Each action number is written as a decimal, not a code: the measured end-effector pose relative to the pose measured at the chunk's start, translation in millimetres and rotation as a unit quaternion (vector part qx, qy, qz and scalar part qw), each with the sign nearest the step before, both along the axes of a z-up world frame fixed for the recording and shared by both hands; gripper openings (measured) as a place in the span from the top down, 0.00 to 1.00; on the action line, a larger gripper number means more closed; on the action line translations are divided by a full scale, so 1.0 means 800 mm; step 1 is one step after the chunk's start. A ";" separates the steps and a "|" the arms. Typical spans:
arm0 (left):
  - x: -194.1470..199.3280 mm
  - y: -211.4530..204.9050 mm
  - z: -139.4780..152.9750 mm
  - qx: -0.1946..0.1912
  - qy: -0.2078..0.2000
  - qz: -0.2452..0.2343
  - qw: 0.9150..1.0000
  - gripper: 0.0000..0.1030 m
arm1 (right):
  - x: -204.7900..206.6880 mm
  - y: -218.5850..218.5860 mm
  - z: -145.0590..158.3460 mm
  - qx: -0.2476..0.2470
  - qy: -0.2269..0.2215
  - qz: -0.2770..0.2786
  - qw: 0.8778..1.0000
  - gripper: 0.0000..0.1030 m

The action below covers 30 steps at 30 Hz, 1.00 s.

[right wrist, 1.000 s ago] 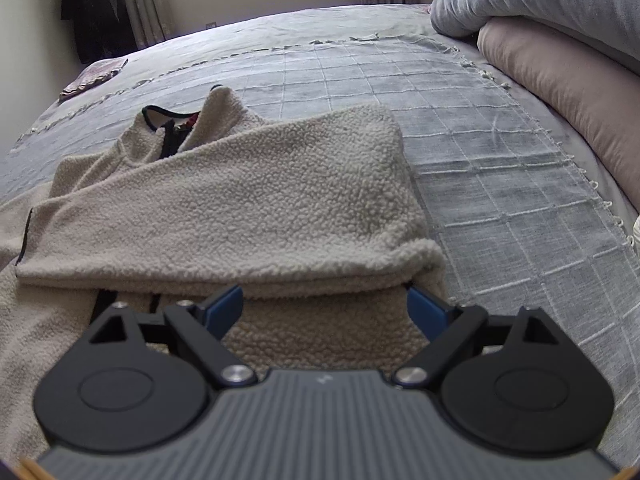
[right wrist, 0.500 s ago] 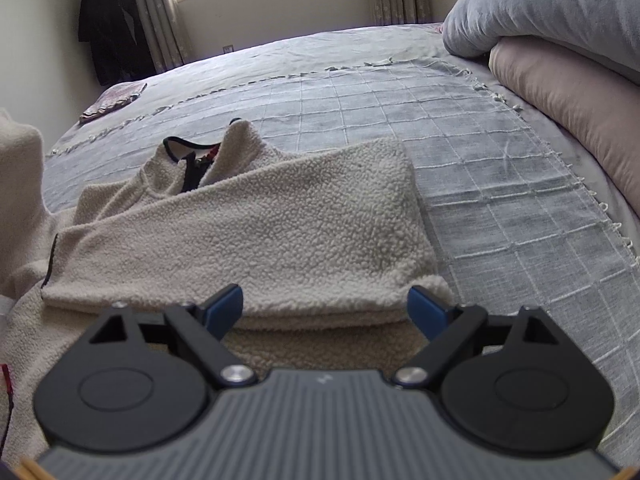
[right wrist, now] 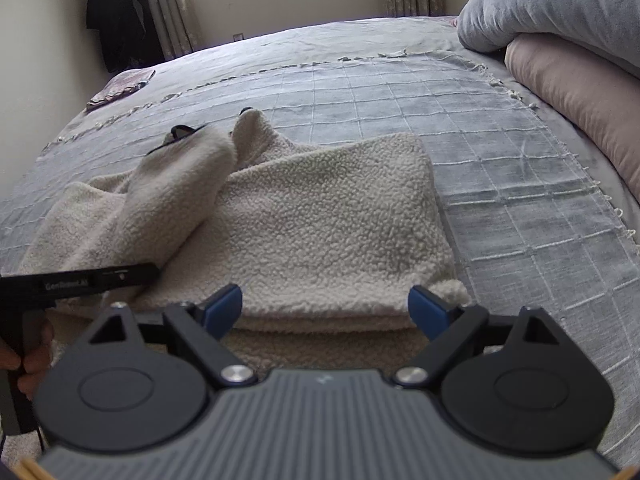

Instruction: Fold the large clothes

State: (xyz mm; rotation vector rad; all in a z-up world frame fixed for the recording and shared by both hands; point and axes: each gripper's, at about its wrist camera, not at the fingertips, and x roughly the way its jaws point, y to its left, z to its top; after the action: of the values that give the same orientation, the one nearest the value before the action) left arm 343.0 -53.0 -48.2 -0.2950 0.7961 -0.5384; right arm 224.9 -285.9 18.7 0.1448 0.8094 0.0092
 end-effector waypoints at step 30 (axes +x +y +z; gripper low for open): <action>-0.072 0.207 0.001 0.077 -0.049 0.066 0.994 0.44 | 0.029 0.044 -0.038 0.094 -0.019 0.035 0.995 0.13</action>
State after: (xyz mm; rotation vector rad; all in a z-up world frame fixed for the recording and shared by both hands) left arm 285.1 112.3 -47.6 -0.1769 0.7136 -0.3617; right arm 248.5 -251.0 -11.4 0.2942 0.7750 0.1541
